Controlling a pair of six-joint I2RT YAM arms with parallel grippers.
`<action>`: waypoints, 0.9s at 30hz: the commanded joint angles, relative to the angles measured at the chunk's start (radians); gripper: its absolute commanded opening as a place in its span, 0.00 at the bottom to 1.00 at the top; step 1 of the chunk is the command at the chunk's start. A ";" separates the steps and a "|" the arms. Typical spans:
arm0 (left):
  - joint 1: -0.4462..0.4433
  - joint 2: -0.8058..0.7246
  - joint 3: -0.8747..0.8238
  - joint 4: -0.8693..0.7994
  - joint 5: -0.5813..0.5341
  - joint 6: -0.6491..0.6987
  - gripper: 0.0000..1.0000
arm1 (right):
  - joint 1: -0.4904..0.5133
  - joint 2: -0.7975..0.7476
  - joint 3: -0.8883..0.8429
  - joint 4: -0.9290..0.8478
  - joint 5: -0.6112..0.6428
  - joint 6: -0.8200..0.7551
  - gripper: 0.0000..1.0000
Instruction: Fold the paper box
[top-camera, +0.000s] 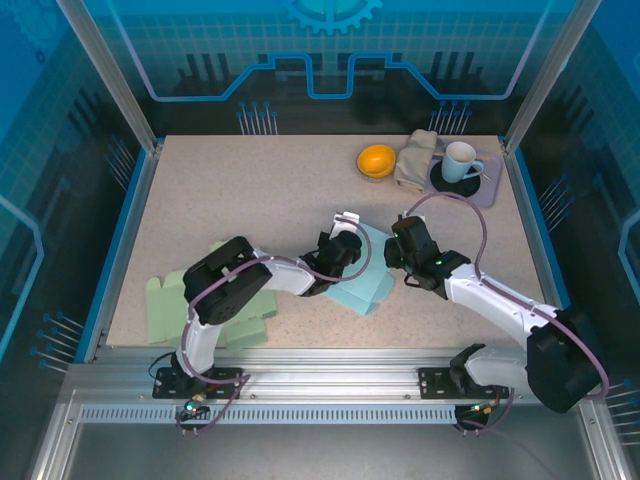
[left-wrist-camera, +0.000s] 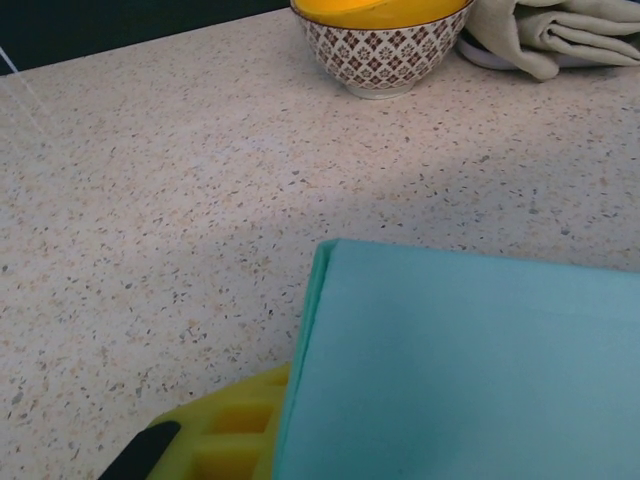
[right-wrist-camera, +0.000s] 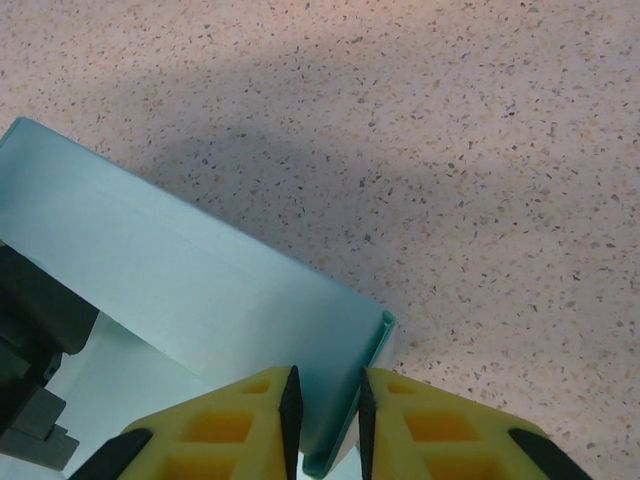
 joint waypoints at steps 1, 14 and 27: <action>-0.005 0.061 0.035 -0.168 -0.072 -0.035 0.09 | 0.042 0.030 -0.023 -0.070 -0.106 0.037 0.24; -0.005 -0.018 -0.001 -0.214 0.066 -0.094 0.37 | 0.044 0.037 -0.029 -0.066 -0.106 0.056 0.24; 0.006 -0.171 -0.170 -0.152 0.246 -0.041 0.57 | 0.046 0.044 -0.010 -0.076 -0.095 0.047 0.24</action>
